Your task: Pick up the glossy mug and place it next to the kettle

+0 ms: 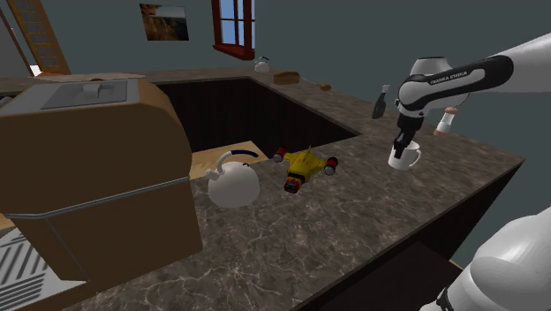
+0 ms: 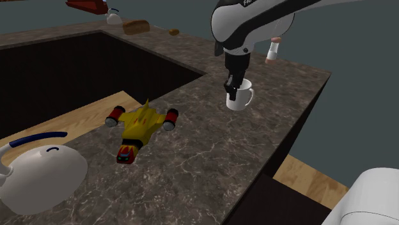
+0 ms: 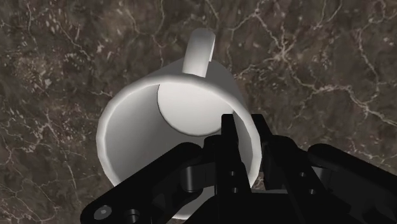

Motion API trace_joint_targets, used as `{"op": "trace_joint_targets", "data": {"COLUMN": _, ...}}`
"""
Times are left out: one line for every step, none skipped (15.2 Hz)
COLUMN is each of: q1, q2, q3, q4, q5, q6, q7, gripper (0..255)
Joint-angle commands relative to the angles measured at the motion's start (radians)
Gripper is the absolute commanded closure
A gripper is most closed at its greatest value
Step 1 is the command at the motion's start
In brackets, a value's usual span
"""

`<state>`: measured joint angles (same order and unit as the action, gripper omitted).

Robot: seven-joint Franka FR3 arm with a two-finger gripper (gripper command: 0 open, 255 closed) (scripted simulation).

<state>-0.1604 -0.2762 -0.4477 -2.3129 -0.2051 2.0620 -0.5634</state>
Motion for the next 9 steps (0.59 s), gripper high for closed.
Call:
{"op": "trace_joint_targets", "data": {"q1": 0.0, "q2": -0.011, "q3": 0.004, "q4": 0.018, "q5": -0.001, "q6": -0.028, "q7": 0.001, "gripper": 255}}
{"op": "trace_joint_targets", "data": {"q1": 0.0, "q2": -0.015, "q3": 0.006, "q4": 0.028, "q5": -0.001, "q6": -0.043, "q7": 0.001, "gripper": 255}}
{"op": "trace_joint_targets", "data": {"q1": 0.001, "q2": -0.019, "q3": 0.008, "q4": 0.038, "q5": -0.001, "q6": -0.057, "q7": 0.0, "gripper": 255}}
{"op": "trace_joint_targets", "data": {"q1": 0.001, "q2": -0.023, "q3": 0.01, "q4": 0.048, "q5": -0.001, "q6": -0.07, "q7": 0.0, "gripper": 255}}
{"op": "trace_joint_targets", "data": {"q1": 0.001, "q2": -0.027, "q3": 0.012, "q4": 0.058, "q5": -0.001, "q6": -0.084, "q7": 0.0, "gripper": 255}}
{"op": "trace_joint_targets", "data": {"q1": 0.001, "q2": -0.03, "q3": 0.013, "q4": 0.069, "q5": -0.001, "q6": -0.098, "q7": 0.0, "gripper": 255}}
{"op": "trace_joint_targets", "data": {"q1": 0.002, "q2": -0.034, "q3": 0.015, "q4": 0.079, "q5": 0.0, "q6": -0.112, "q7": 0.0, "gripper": 255}}
{"op": "trace_joint_targets", "data": {"q1": 0.002, "q2": -0.036, "q3": 0.017, "q4": 0.09, "q5": 0.0, "q6": -0.126, "q7": -0.001, "gripper": 255}}
{"op": "trace_joint_targets", "data": {"q1": 0.002, "q2": -0.039, "q3": 0.019, "q4": 0.101, "q5": 0.001, "q6": -0.14, "q7": -0.001, "gripper": 255}}
